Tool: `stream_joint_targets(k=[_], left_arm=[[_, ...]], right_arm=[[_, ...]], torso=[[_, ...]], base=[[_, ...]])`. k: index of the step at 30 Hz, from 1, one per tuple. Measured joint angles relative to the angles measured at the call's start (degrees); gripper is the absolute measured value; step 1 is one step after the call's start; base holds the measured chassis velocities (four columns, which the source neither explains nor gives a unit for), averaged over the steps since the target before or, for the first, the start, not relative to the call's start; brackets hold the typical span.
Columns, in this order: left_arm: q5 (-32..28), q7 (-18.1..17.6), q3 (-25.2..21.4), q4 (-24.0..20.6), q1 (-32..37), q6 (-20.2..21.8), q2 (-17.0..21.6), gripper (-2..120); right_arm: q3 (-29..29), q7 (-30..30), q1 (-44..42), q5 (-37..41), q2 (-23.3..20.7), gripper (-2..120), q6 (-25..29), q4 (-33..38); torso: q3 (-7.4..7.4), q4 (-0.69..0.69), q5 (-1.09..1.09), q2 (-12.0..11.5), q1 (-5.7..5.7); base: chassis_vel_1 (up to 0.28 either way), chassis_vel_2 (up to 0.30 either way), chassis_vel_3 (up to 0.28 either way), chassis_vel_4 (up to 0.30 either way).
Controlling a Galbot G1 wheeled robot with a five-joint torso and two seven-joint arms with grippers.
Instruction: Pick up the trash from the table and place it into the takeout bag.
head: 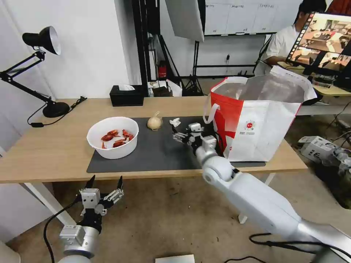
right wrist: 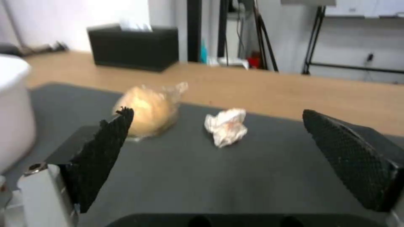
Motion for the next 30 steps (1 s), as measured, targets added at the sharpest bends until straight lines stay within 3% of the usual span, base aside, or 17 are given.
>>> stream_joint_targets(k=[4, 14, 30], left_arm=[[-0.71, -0.01, 0.0, 0.07, -0.02, -0.01, 0.14, 100], [-1.19, -0.01, -0.51, 0.27, -0.48, 0.03, 0.24, 100], [-1.81, -0.01, -0.53, 0.36, -0.76, 0.03, -0.18, 100]], right_arm=[[-2.17, 3.61, 4.31, 1.09, 4.51, 100, -3.31, -7.39], [-2.85, 2.89, 10.63, 1.54, 12.04, 100, -5.73, -21.21], [-0.39, -1.86, 15.39, 2.19, 17.27, 100, -9.61, -33.13]], torso=[[0.0, 0.0, 0.01, 0.0, -0.01], [0.0, 0.0, 0.0, 0.0, 0.0], [0.0, 0.0, 0.01, 0.01, 0.0]], base=[[0.0, 0.0, 0.0, 0.0], [0.0, 0.0, 0.0, 0.0], [0.0, 0.0, 0.0, 0.0]])
